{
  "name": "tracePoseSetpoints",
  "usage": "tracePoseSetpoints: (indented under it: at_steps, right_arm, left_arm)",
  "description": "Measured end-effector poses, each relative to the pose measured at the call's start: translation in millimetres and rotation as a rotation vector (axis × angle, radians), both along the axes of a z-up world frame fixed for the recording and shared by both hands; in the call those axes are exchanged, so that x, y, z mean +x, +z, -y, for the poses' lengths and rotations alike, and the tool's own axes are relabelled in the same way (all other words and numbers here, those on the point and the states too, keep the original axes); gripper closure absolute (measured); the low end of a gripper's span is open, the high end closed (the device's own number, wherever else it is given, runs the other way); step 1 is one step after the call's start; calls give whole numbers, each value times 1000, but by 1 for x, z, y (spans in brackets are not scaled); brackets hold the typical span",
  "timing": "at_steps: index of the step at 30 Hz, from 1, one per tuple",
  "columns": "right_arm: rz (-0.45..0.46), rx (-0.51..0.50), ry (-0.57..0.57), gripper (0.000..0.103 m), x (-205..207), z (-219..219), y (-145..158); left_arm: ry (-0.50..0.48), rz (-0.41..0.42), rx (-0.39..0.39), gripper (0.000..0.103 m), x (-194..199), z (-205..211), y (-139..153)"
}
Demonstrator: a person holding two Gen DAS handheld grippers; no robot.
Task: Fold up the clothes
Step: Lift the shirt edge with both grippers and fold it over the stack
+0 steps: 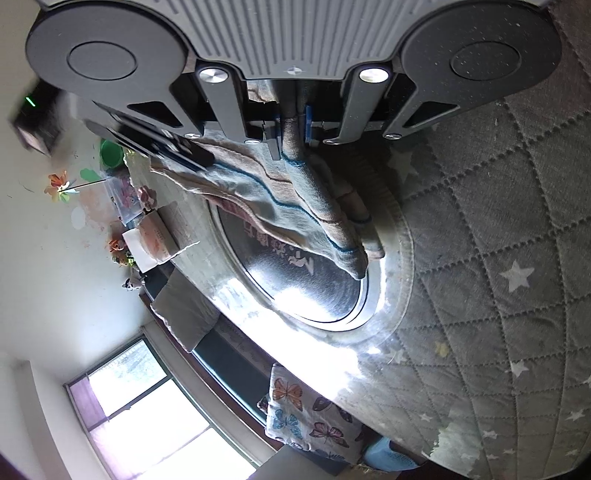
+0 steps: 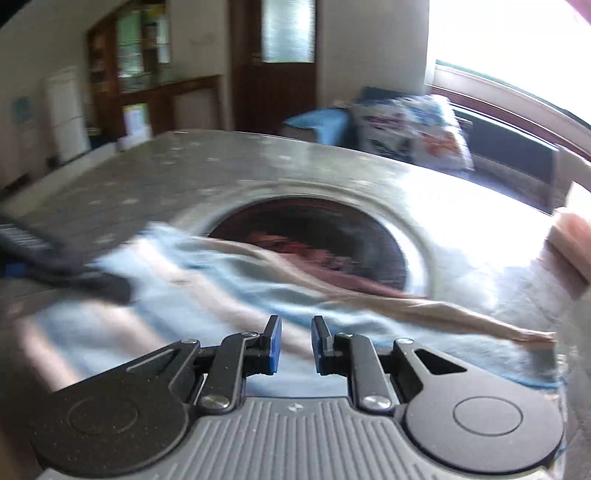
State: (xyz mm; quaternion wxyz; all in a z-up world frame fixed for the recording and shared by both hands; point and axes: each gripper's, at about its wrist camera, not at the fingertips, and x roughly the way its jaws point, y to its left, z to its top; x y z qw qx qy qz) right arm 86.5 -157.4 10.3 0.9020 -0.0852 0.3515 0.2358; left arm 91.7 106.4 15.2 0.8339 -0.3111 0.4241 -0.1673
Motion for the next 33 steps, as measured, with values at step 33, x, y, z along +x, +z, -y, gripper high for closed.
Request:
tracePoseSetpoints:
  at_steps: [33]
  right_arm:
    - [-18, -60, -96, 71, -58, 41, -17]
  left_arm:
    - [-80, 134, 15, 92, 9, 88, 95]
